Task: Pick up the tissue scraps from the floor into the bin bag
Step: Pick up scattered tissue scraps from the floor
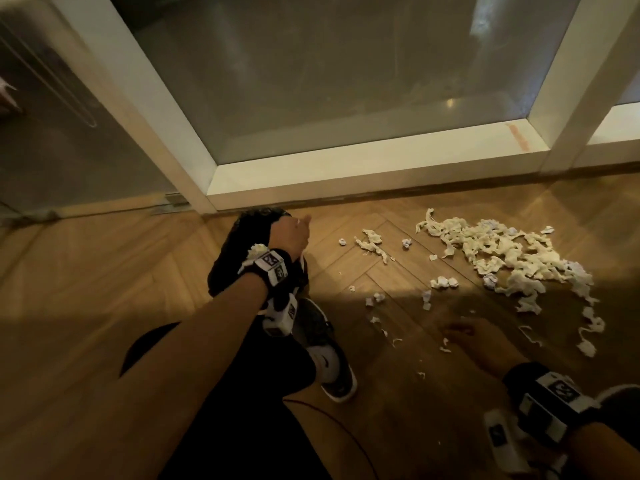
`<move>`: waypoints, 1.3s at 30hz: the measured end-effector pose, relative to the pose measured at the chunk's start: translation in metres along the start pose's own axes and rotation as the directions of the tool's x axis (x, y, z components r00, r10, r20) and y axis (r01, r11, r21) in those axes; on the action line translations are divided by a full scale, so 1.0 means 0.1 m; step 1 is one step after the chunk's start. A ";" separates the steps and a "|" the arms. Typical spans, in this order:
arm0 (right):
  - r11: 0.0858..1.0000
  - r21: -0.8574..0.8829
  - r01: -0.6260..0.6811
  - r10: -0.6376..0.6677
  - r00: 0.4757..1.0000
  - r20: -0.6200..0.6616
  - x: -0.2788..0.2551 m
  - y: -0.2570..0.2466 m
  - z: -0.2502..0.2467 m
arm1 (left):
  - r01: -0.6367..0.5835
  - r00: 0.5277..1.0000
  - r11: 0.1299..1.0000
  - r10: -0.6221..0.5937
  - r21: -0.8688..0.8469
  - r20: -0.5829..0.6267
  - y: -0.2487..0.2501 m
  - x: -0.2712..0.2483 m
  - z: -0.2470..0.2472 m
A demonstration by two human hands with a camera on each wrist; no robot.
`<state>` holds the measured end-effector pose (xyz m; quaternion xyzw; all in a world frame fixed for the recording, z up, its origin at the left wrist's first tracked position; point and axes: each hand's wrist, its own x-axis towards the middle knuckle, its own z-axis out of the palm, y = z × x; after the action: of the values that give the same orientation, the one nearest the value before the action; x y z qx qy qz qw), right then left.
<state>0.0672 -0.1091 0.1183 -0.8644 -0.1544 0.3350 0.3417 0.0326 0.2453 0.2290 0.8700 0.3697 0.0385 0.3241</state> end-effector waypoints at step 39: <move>0.839 -0.437 -0.326 0.387 0.920 0.057 1.23 0.75 -0.13 | 0.004 0.907 0.982 -0.083 0.188 0.413 -0.06 1.24 1.16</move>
<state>0.1687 -0.1078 0.0149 -0.9045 -0.0829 0.4128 0.0680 0.1544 0.2687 0.1129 0.8755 0.3129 -0.1904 0.3152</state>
